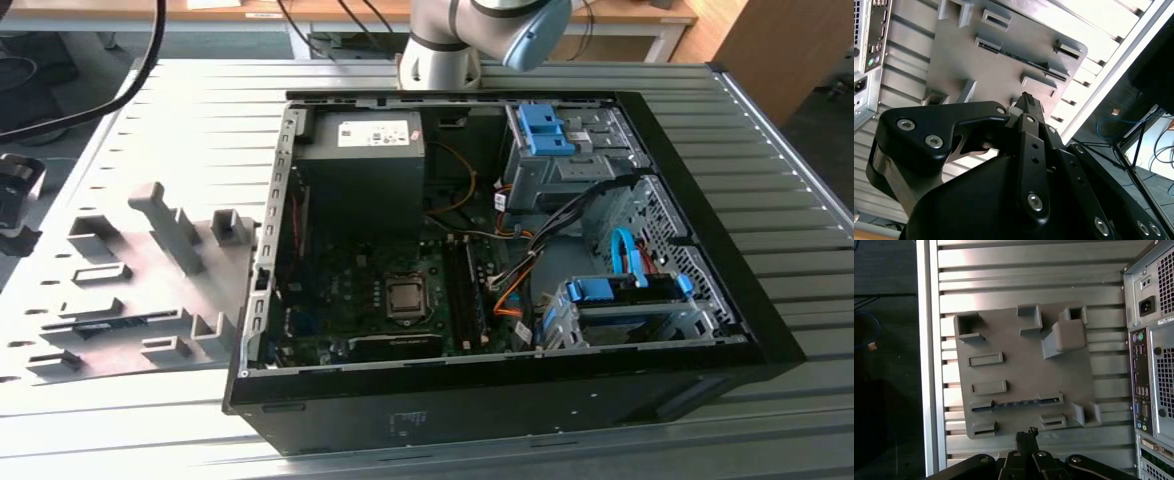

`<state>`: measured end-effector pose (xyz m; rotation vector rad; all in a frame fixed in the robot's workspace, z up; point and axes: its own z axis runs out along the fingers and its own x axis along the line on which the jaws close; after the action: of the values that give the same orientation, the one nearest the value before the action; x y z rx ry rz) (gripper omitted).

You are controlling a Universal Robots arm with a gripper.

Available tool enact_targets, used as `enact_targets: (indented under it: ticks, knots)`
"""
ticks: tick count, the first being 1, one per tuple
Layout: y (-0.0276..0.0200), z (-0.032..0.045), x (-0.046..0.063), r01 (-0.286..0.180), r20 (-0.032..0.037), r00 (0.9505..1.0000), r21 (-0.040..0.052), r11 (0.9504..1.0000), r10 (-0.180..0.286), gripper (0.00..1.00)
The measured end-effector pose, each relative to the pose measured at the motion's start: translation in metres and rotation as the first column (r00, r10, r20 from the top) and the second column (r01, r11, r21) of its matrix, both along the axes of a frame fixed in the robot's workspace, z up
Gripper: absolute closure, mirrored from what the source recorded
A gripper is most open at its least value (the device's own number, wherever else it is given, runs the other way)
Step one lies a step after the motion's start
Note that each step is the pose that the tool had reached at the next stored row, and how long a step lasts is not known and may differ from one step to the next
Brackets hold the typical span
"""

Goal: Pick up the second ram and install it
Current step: 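Reach for the second ram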

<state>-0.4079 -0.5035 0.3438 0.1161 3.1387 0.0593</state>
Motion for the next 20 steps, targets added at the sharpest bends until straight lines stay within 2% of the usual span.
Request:
enact_targets:
  ticks: [20]
  knots:
    - [0.0, -0.0088, 0.0, 0.0, 0.0, 1.0, 0.0, 1.0, 0.0, 0.89]
